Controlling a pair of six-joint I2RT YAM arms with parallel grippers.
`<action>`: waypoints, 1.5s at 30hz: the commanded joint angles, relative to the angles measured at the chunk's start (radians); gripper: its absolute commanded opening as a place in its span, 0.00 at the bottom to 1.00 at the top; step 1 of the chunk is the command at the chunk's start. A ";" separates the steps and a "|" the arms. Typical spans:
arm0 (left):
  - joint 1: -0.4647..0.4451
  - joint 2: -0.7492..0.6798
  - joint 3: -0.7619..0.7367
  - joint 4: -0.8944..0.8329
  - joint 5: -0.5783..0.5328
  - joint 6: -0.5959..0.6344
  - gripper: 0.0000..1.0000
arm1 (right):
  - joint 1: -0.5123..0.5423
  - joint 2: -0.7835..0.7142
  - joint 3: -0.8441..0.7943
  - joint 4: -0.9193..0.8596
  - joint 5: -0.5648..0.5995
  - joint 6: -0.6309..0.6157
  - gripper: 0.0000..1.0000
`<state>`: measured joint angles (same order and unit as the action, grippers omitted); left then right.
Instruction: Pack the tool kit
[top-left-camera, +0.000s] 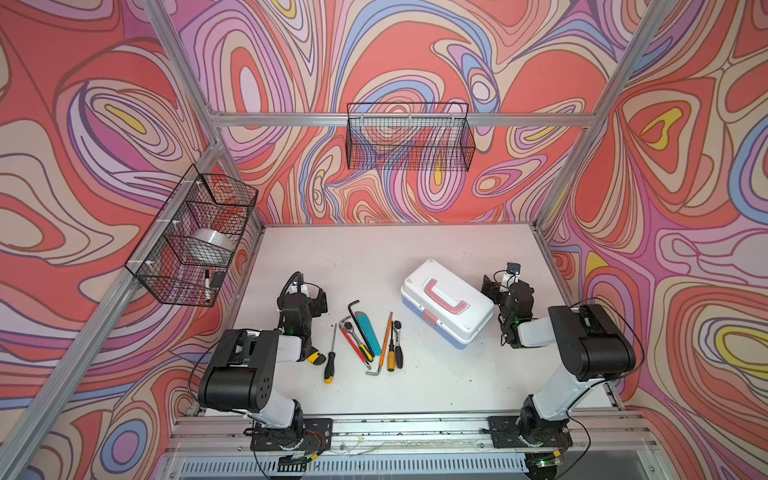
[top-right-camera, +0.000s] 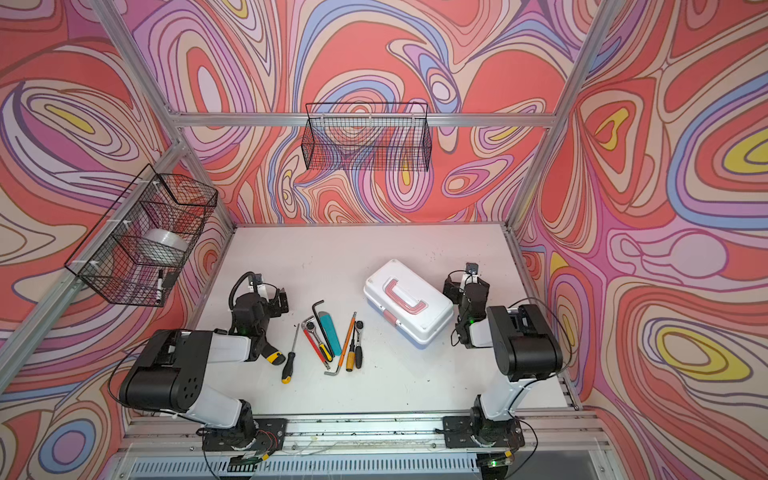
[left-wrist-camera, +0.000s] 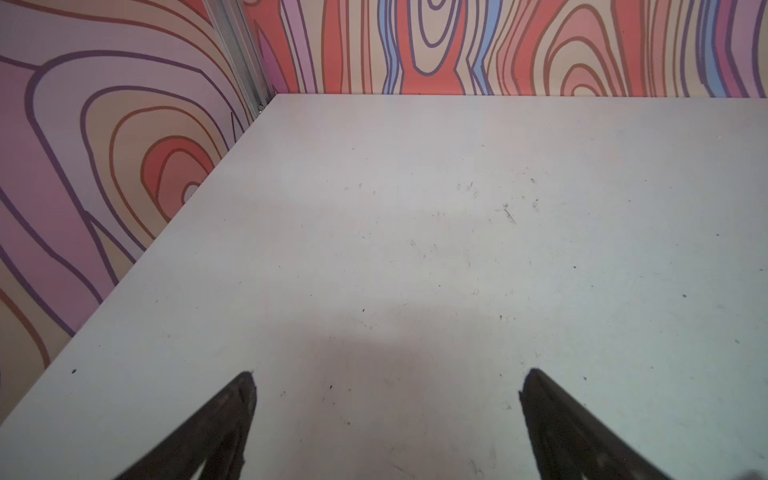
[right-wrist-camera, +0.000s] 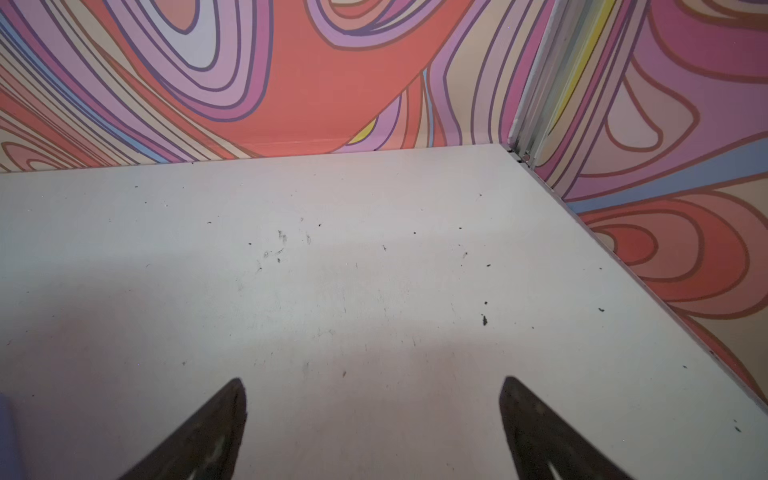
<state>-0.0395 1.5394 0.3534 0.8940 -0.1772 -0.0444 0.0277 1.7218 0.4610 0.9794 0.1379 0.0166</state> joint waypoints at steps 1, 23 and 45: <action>-0.003 0.005 0.010 0.025 -0.013 0.016 1.00 | 0.004 -0.010 -0.006 0.010 0.009 -0.006 0.98; -0.005 0.007 0.010 0.025 -0.013 0.017 1.00 | 0.003 -0.009 -0.002 0.002 0.002 -0.006 0.98; -0.003 -0.218 0.105 -0.330 -0.154 -0.049 1.00 | 0.003 -0.179 0.073 -0.307 0.064 0.042 0.92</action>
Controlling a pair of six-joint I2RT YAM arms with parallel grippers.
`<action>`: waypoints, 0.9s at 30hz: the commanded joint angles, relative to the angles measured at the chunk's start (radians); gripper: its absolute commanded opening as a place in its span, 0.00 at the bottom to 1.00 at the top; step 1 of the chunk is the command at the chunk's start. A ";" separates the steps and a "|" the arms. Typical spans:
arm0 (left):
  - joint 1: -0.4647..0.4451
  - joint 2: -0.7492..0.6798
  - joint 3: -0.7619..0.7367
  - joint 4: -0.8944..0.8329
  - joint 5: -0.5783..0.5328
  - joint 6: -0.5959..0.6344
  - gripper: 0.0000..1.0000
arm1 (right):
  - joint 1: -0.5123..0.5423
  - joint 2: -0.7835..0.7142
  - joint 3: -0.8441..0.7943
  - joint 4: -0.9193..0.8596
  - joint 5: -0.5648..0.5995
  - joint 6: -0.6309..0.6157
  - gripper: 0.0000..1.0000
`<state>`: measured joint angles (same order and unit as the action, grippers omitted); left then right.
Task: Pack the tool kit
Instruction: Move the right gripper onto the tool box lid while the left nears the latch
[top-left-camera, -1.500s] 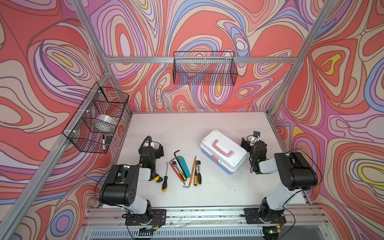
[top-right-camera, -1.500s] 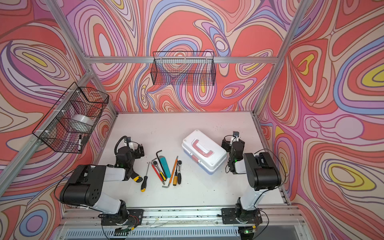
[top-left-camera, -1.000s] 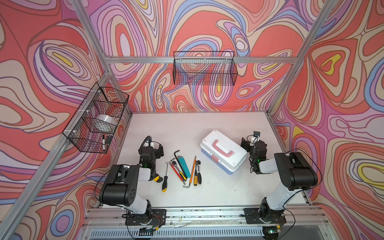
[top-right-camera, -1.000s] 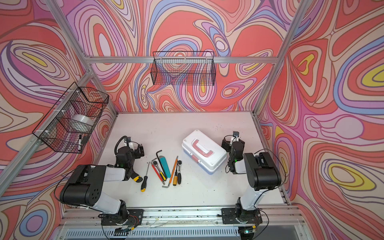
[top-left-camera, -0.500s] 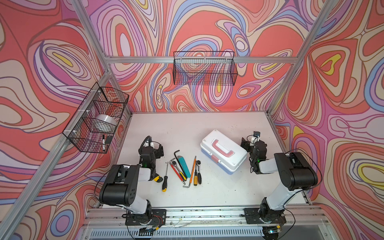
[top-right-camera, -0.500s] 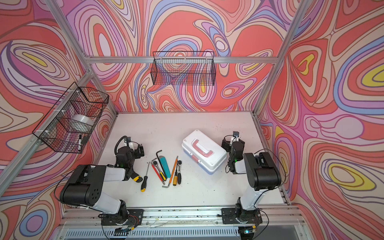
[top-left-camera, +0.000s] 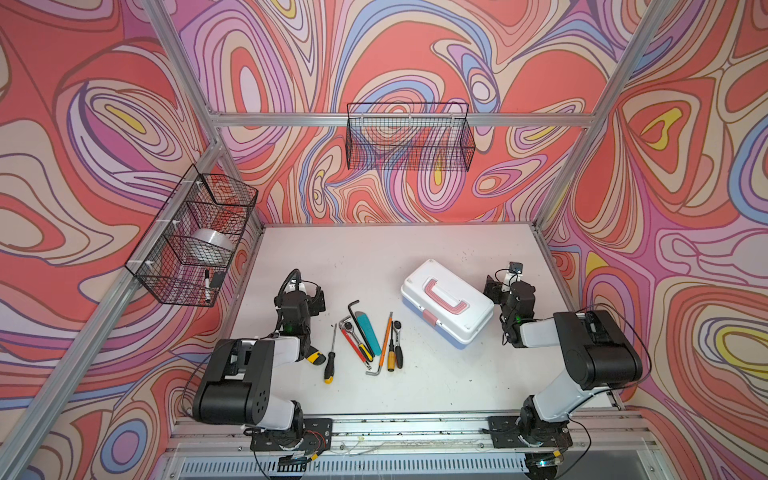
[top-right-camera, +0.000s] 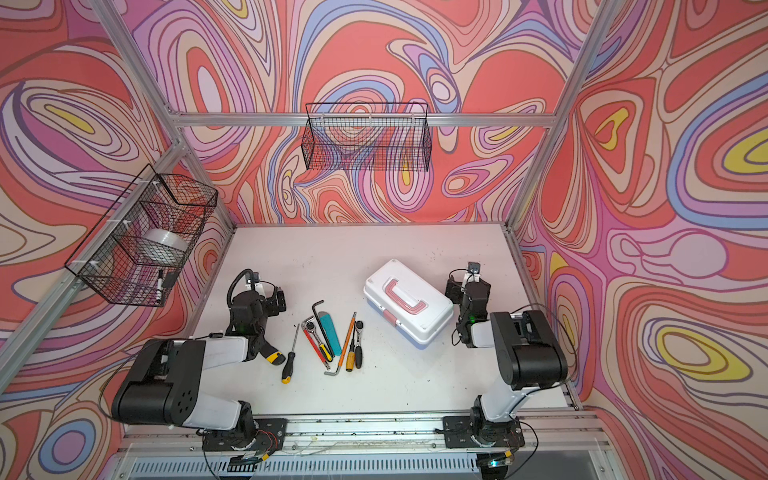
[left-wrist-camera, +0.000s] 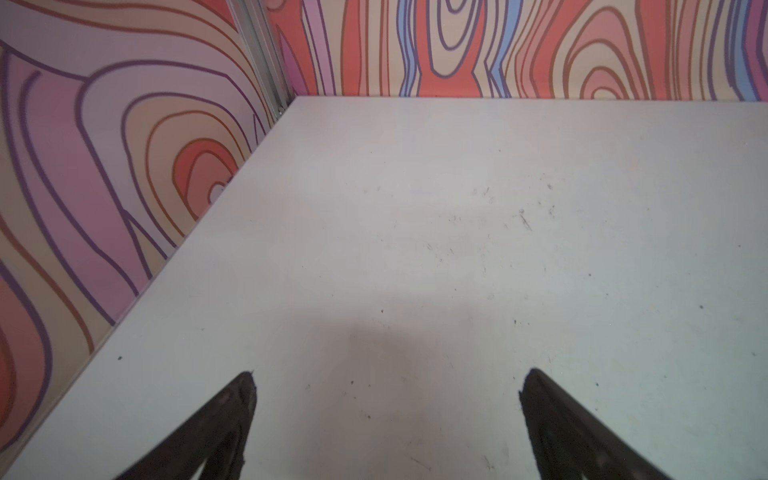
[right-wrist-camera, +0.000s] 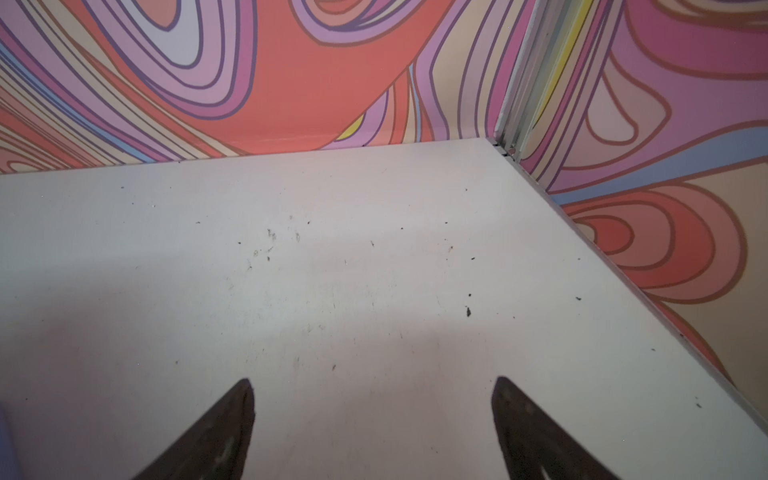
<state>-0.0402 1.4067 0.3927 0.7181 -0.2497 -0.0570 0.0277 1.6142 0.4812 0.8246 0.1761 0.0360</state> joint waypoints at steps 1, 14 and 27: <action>-0.003 -0.122 0.090 -0.219 -0.106 -0.078 1.00 | 0.004 -0.099 0.070 -0.208 0.018 0.029 0.92; -0.256 -0.457 0.151 -0.647 -0.089 -0.308 0.99 | 0.003 -0.352 0.187 -0.601 -0.504 0.002 0.98; -0.709 -0.310 0.205 -0.699 -0.134 -0.304 0.94 | 0.154 -0.309 0.293 -0.844 -0.603 -0.182 0.98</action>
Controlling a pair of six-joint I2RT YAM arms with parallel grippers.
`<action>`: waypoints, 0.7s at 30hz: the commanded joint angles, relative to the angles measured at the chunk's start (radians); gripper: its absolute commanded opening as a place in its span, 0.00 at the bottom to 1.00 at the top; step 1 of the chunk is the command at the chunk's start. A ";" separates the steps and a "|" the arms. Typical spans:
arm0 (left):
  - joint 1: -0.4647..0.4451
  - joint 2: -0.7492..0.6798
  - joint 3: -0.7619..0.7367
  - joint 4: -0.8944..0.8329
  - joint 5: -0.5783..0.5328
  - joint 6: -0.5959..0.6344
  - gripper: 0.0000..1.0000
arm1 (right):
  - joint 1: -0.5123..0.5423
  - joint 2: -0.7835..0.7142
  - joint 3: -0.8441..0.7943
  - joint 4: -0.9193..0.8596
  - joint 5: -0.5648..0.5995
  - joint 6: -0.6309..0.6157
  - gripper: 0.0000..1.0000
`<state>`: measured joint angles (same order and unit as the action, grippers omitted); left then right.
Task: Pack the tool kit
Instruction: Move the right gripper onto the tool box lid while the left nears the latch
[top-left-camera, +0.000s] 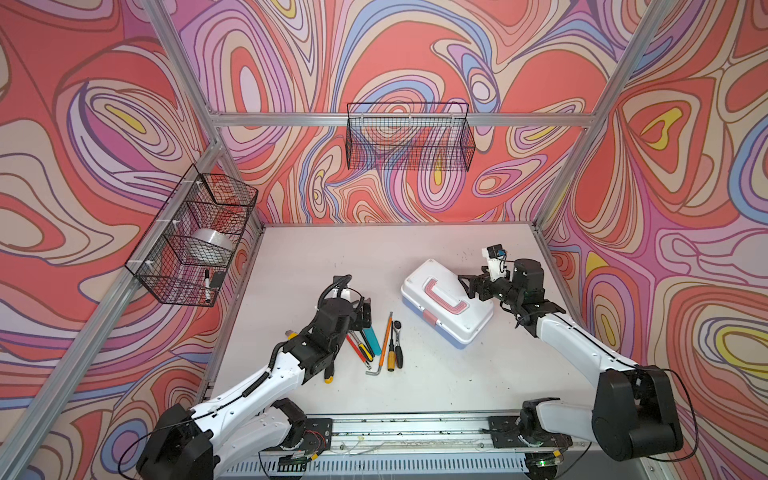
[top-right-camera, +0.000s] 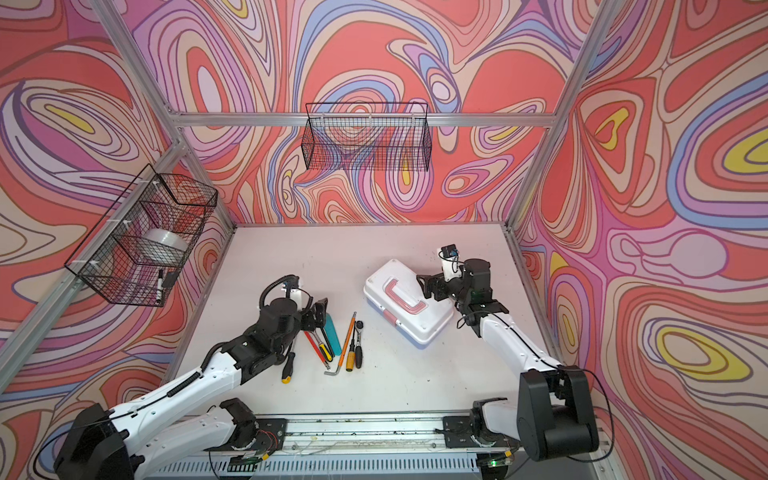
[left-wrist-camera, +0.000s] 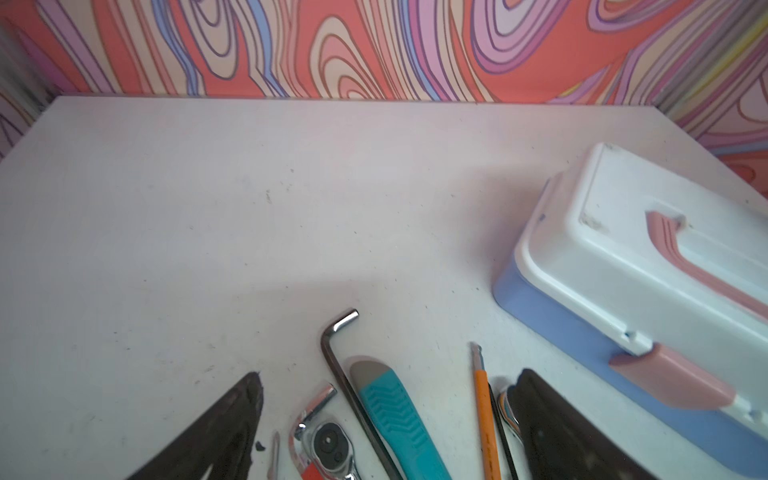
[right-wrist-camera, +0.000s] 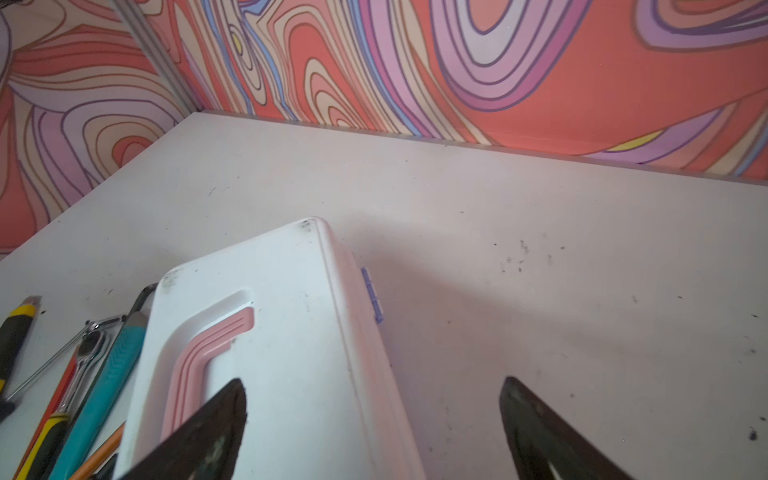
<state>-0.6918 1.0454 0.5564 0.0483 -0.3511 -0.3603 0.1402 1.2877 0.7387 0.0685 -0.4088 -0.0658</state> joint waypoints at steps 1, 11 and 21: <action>-0.086 0.082 0.056 -0.026 -0.034 0.011 0.94 | 0.055 0.025 0.043 -0.105 -0.016 -0.095 0.98; -0.201 0.321 0.173 0.060 0.174 0.033 0.85 | 0.085 0.073 0.065 -0.165 0.047 -0.175 0.95; -0.222 0.455 0.235 0.092 0.308 0.022 0.83 | 0.114 0.123 0.078 -0.185 0.080 -0.194 0.84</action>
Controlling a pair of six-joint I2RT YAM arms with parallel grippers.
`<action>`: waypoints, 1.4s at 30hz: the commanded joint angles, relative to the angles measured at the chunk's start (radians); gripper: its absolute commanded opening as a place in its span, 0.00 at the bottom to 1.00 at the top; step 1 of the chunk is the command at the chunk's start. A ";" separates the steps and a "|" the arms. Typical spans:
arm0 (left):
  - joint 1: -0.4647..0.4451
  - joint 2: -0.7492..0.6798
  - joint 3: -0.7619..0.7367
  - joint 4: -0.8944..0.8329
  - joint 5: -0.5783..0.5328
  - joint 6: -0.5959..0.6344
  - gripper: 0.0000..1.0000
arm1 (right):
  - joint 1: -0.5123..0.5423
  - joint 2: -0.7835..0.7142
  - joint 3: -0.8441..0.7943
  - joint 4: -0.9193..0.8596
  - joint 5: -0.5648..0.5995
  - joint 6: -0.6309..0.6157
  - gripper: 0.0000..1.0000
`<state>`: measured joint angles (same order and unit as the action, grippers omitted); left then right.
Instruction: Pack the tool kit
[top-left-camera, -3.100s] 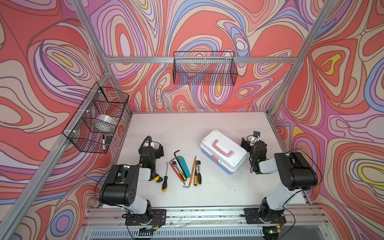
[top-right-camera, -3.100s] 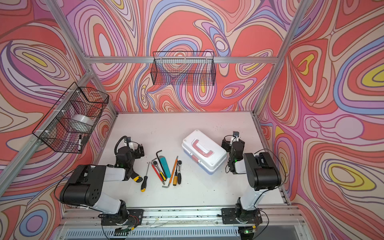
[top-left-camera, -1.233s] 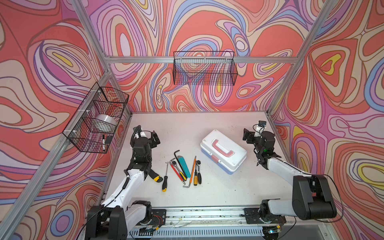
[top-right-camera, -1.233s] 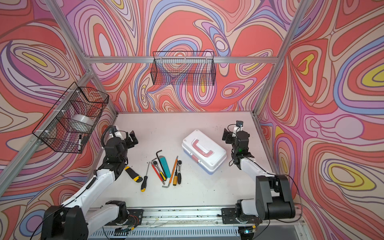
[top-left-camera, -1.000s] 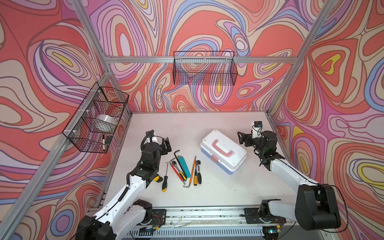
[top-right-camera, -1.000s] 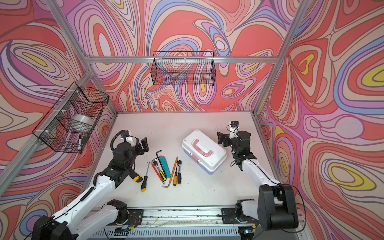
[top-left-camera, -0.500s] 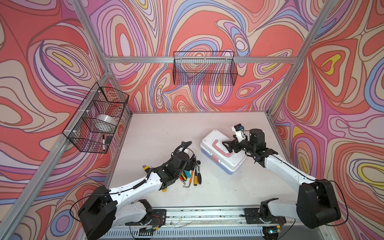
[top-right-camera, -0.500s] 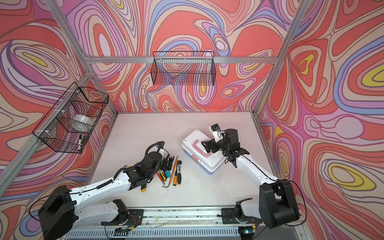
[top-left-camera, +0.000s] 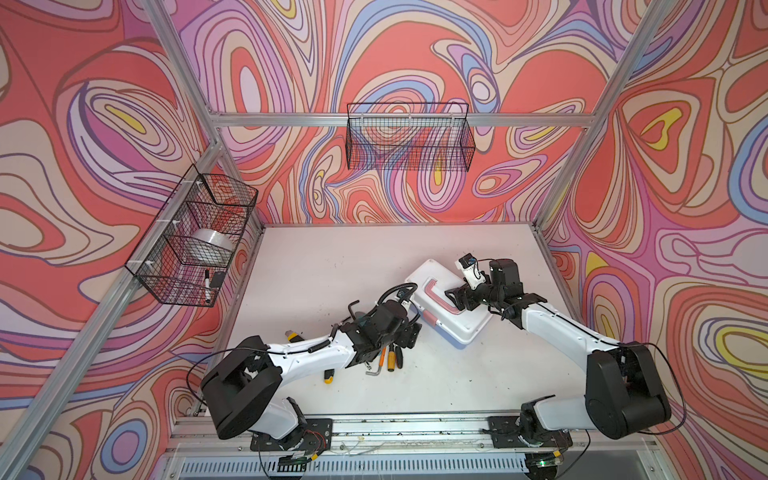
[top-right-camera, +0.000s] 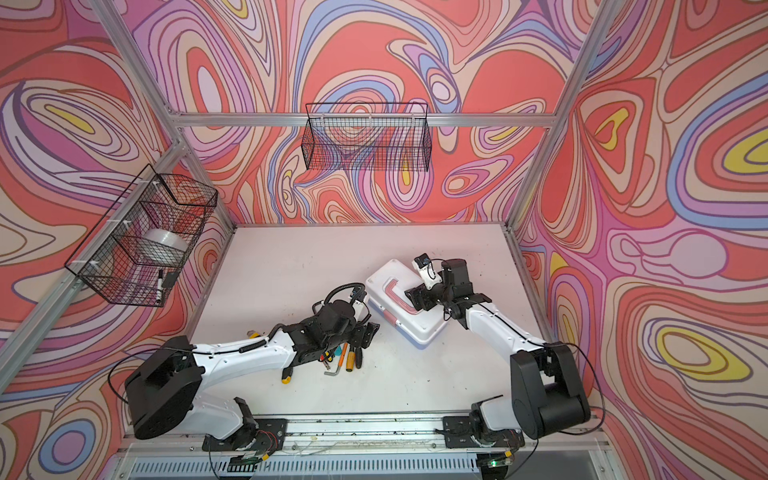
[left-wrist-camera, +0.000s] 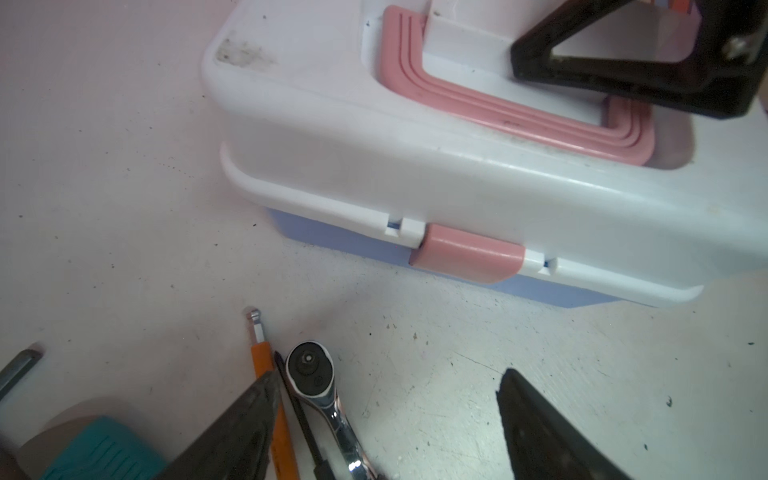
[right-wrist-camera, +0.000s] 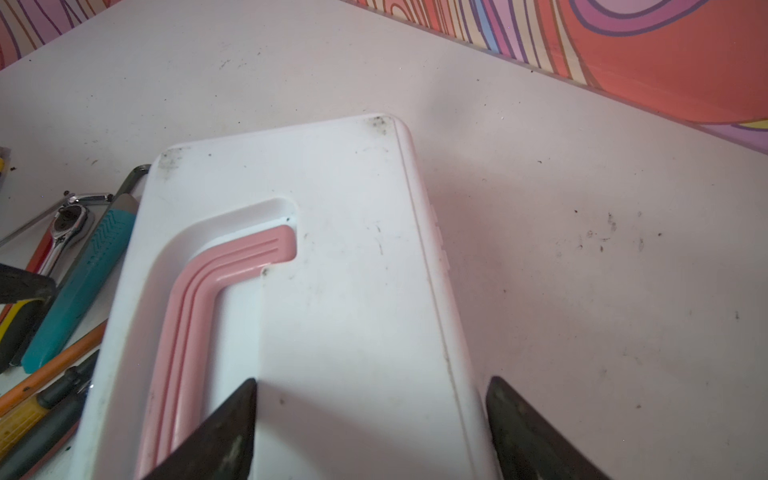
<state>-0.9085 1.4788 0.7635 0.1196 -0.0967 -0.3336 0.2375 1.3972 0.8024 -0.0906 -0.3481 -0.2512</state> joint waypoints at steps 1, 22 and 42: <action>-0.005 0.030 0.029 0.023 0.060 -0.008 0.83 | 0.018 0.021 0.016 -0.029 0.040 -0.004 0.80; 0.065 0.047 -0.039 0.284 0.263 -0.252 0.89 | 0.030 0.053 -0.022 -0.069 0.176 0.162 0.67; 0.122 0.096 -0.116 0.465 0.395 -0.427 0.85 | 0.030 0.143 0.006 -0.099 0.135 0.145 0.77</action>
<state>-0.8085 1.5532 0.6800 0.4782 0.2489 -0.6807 0.2680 1.4712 0.8387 -0.0399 -0.2333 -0.1059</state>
